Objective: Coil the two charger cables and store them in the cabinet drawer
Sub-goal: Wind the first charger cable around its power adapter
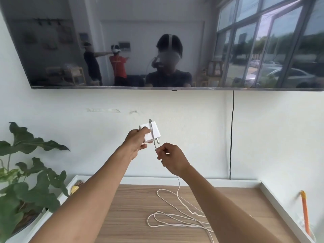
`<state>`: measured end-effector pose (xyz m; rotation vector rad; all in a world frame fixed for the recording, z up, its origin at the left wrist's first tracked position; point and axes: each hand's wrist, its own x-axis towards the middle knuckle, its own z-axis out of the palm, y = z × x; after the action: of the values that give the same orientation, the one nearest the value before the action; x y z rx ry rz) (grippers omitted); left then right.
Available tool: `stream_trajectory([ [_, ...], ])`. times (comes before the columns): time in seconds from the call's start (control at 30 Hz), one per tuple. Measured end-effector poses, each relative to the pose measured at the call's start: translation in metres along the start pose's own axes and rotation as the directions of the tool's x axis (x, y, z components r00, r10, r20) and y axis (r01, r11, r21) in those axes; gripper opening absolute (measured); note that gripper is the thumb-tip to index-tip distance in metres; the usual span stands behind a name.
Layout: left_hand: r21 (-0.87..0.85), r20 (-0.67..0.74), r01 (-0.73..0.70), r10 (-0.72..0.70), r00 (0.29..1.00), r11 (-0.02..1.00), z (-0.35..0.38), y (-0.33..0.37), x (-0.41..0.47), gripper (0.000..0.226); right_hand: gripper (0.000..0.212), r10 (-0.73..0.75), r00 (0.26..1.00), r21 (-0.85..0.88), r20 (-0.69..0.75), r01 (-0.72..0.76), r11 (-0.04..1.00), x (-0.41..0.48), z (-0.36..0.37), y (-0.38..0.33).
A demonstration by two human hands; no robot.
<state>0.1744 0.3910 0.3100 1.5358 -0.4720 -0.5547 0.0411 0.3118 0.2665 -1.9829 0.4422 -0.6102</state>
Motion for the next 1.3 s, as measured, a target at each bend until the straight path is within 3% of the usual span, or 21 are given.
stream_trajectory([
  [0.33, -0.184, 0.041, 0.002, 0.006, 0.999, 0.983, -0.001, -0.008, 0.008, 0.011, 0.014, 0.040, 0.995, 0.053, -0.094, -0.036, 0.998, 0.001, -0.009, 0.017],
  [0.73, 0.028, 0.126, -0.034, 0.030, 0.992, 0.999, -0.002, -0.009, 0.003, 0.011, 0.014, 0.068, 0.994, 0.140, -0.082, -0.056, 0.989, 0.002, 0.006, 0.027],
  [1.03, -0.002, 0.320, -0.073, 0.070, 0.945, 0.997, -0.003, -0.010, -0.009, 0.029, 0.019, -0.008, 0.992, 0.039, -0.122, 0.013, 0.999, 0.008, -0.006, 0.035],
  [1.2, 0.004, 0.359, -0.053, 0.048, 0.932, 0.999, -0.012, -0.008, -0.015, 0.030, 0.023, -0.025, 0.998, -0.086, -0.051, 0.020, 0.996, 0.013, -0.024, 0.026],
  [1.3, 0.041, 0.407, -0.066, 0.044, 0.912, 0.997, -0.017, -0.007, -0.019, 0.030, 0.015, -0.028, 0.999, -0.233, 0.036, 0.036, 0.972, 0.017, -0.036, 0.015],
])
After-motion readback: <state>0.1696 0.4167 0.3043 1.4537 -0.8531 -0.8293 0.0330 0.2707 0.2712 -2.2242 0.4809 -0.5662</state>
